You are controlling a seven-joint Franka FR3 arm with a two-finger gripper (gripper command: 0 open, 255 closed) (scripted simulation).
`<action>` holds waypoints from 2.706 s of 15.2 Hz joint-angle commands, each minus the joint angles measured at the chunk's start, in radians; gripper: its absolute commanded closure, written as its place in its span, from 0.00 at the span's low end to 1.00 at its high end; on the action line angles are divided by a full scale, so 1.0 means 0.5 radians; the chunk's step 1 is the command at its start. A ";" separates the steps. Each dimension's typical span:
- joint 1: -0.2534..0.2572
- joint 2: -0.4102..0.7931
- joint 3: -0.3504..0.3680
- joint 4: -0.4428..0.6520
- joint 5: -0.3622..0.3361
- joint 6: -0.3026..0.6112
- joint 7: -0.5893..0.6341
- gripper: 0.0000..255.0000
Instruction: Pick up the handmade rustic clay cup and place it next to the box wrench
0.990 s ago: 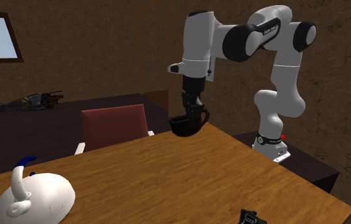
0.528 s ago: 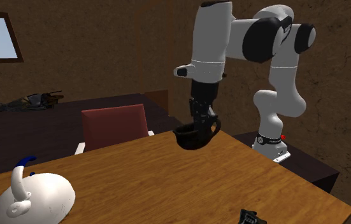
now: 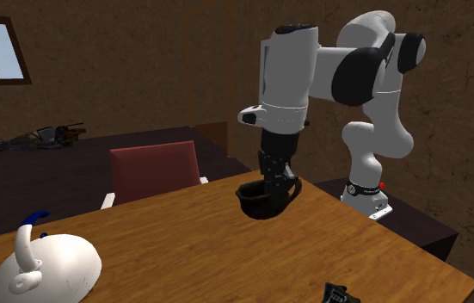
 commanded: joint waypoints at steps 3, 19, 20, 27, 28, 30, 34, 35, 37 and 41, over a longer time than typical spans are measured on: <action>0.000 0.012 -0.001 -0.091 -0.007 0.105 0.013 1.00; 0.004 0.154 -0.013 -0.346 -0.065 0.495 0.075 1.00; 0.004 0.166 -0.014 -0.358 -0.070 0.519 0.080 1.00; 0.004 0.196 -0.014 -0.384 -0.083 0.573 0.091 1.00; 0.003 0.196 -0.014 -0.384 -0.083 0.573 0.092 1.00; 0.002 0.196 -0.013 -0.384 -0.083 0.573 0.092 1.00; 0.005 0.195 -0.011 -0.387 -0.083 0.574 0.097 0.00; 0.005 0.196 -0.011 -0.386 -0.084 0.573 0.097 0.00; 0.003 0.166 -0.008 -0.354 -0.071 0.514 0.084 0.00; 0.006 0.095 0.004 -0.255 -0.041 0.345 0.065 0.00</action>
